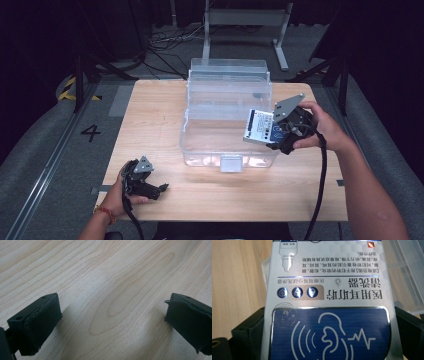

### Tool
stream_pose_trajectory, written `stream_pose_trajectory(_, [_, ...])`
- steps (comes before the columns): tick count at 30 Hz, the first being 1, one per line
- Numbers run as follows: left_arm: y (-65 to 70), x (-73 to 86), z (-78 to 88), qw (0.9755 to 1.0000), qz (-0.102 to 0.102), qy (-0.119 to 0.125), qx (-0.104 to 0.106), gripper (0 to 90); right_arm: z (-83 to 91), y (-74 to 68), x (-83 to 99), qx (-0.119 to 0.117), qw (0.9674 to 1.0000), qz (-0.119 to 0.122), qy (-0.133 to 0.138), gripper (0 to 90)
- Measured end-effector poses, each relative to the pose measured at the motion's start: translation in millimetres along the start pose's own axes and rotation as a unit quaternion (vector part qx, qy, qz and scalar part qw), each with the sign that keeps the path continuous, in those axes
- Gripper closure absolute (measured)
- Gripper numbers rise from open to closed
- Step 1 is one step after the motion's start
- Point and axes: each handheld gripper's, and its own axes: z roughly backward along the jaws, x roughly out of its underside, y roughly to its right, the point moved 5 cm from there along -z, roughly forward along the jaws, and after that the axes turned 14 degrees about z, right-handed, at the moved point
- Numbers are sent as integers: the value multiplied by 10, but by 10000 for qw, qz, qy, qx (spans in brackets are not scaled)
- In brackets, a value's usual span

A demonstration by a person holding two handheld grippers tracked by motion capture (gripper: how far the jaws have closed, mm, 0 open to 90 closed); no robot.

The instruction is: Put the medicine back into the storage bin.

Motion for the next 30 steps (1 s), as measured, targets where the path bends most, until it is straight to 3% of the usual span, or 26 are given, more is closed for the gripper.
stream_pose_trajectory(2, [3, 0, -3, 10000, 7, 4, 19, 2, -39, 23, -18, -4, 10000, 2, 5, 45])
stream_pose_trajectory(4, [1, 0, -1, 10000, 1, 1, 8, 2, -181, 80, -47, -183, 9997, 36, 125, 45])
stream_pose_trajectory(9, [3, 0, -3, 10000, 3, 6, 21, 3, -357, 123, -57, -345, 9992, 64, 171, 45])
stream_pose_trajectory(13, [3, 0, -4, 10000, 6, 9, 20, 3, -573, 137, -45, -461, 9988, 144, 64, 45])
stream_pose_trajectory(19, [2, 1, -2, 10000, 3, 1, 18, 3, -730, 145, -5, -480, 9985, 268, 44, 45])
stream_pose_trajectory(26, [2, 1, -2, 10000, 5, 1, 18, 3, -858, 129, 67, -612, 9979, 199, 114, 44])
stream_pose_trajectory(30, [2, 0, -3, 10000, 0, 4, 22, 3, -952, 119, 146, -658, 9976, 193, 1, 44])
